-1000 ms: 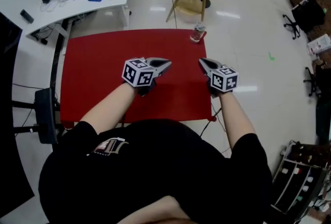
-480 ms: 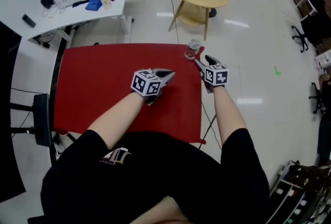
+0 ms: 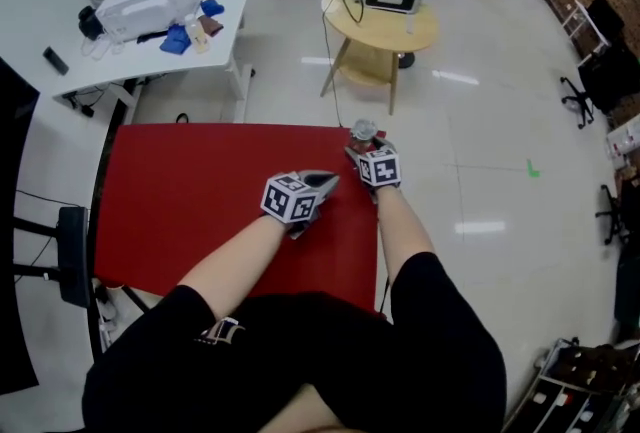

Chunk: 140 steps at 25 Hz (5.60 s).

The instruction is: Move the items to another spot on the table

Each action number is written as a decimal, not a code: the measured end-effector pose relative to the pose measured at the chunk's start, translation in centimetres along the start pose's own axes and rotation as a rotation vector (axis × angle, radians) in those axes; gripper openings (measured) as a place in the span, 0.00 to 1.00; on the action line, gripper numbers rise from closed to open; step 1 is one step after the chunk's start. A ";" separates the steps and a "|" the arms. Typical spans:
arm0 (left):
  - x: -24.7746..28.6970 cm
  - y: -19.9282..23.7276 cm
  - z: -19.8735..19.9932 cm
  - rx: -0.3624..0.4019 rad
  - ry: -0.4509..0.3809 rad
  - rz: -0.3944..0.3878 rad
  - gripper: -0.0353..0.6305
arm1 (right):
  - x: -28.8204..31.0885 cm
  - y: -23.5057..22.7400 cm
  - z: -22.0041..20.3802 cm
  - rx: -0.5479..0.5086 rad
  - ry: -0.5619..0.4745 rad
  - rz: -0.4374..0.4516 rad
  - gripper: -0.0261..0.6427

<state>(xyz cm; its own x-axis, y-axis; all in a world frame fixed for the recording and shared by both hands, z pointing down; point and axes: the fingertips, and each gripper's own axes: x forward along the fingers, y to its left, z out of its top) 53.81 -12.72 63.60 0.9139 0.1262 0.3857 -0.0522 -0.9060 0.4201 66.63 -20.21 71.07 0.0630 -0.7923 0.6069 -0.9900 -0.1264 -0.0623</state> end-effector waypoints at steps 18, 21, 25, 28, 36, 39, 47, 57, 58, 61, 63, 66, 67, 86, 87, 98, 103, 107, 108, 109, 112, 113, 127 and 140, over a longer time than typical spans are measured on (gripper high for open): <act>-5.1 5.8 -0.3 0.000 0.003 0.114 0.04 | 1.3 8.6 2.4 -0.184 -0.013 0.124 0.56; -8.5 6.6 -1.8 0.008 0.016 0.130 0.04 | 0.7 12.2 2.7 -0.179 -0.007 0.147 0.56; -14.8 8.6 -4.7 -0.014 0.031 0.148 0.04 | 0.5 18.7 2.5 -0.176 -0.005 0.158 0.56; -20.6 10.4 -6.6 0.000 0.040 0.144 0.04 | 0.7 24.2 2.5 -0.176 0.000 0.155 0.56; -36.4 17.2 -12.0 -0.035 0.063 0.211 0.04 | 3.1 40.4 3.5 -0.187 0.007 0.206 0.56; -40.4 19.3 -13.5 -0.074 0.048 0.260 0.04 | 4.7 46.0 3.5 -0.226 0.023 0.272 0.56; -52.6 24.0 -17.9 -0.170 -0.021 0.413 0.04 | 7.5 62.0 4.4 -0.380 0.065 0.485 0.56; -72.8 28.9 -27.9 -0.234 -0.005 0.497 0.04 | 9.2 83.6 2.9 -0.421 0.054 0.570 0.56; -74.5 29.0 -29.0 -0.243 -0.003 0.500 0.04 | 9.0 85.7 2.3 -0.418 0.055 0.581 0.56; -79.1 28.8 -31.6 -0.280 -0.010 0.507 0.04 | 8.1 91.9 1.0 -0.428 0.058 0.624 0.56; -81.7 28.8 -33.1 -0.301 -0.013 0.521 0.04 | 7.8 95.8 0.1 -0.455 0.059 0.663 0.56; -84.1 28.6 -34.4 -0.322 -0.025 0.538 0.04 | 7.6 100.0 -1.2 -0.507 0.061 0.720 0.56; -84.7 28.4 -34.6 -0.325 -0.029 0.543 0.04 | 7.5 101.1 -1.6 -0.525 0.060 0.737 0.56; -87.2 26.2 -35.8 -0.343 -0.080 0.527 0.04 | 6.8 100.6 -5.0 -0.562 0.059 0.717 0.59; -86.8 25.8 -35.8 -0.339 -0.074 0.520 0.04 | 6.6 99.6 -5.2 -0.547 0.065 0.709 0.59; -71.4 18.6 -36.5 -0.362 -0.020 0.471 0.04 | 0.5 74.8 -7.7 -0.264 0.084 0.585 0.46; -58.6 13.1 -30.7 -0.340 -0.100 0.436 0.04 | -6.9 62.9 -9.5 -0.247 0.082 0.593 0.30; -48.6 7.2 -24.7 -0.239 -0.113 0.355 0.04 | -13.9 56.2 -9.8 -0.224 0.053 0.616 0.26; -46.4 5.3 -23.2 -0.214 -0.118 0.316 0.04 | -15.7 54.9 -9.8 -0.213 0.040 0.619 0.26; -44.4 3.4 -21.8 -0.190 -0.122 0.271 0.04 | -17.5 53.7 -9.7 -0.197 0.025 0.619 0.25; -40.6 -2.5 -17.3 -0.105 -0.131 0.140 0.04 | -23.0 50.8 -8.8 -0.128 -0.027 0.598 0.22; -40.1 -4.3 -15.6 -0.075 -0.140 0.103 0.04 | -24.8 50.1 -8.3 -0.101 -0.050 0.587 0.21; -48.5 -14.3 -6.3 0.107 -0.322 0.022 0.04 | -36.3 51.0 1.4 0.025 -0.419 0.546 0.11; -48.9 -14.8 -7.8 0.120 -0.285 0.004 0.04 | -36.1 54.7 1.7 -0.019 -0.417 0.666 0.05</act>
<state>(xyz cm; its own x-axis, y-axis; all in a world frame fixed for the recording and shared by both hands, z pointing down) 6.78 -2.32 44.89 0.9908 0.0197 0.1337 -0.0232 -0.9497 0.3124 10.36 0.44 44.44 -0.5059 -0.8570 0.0985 -0.8379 0.4611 -0.2922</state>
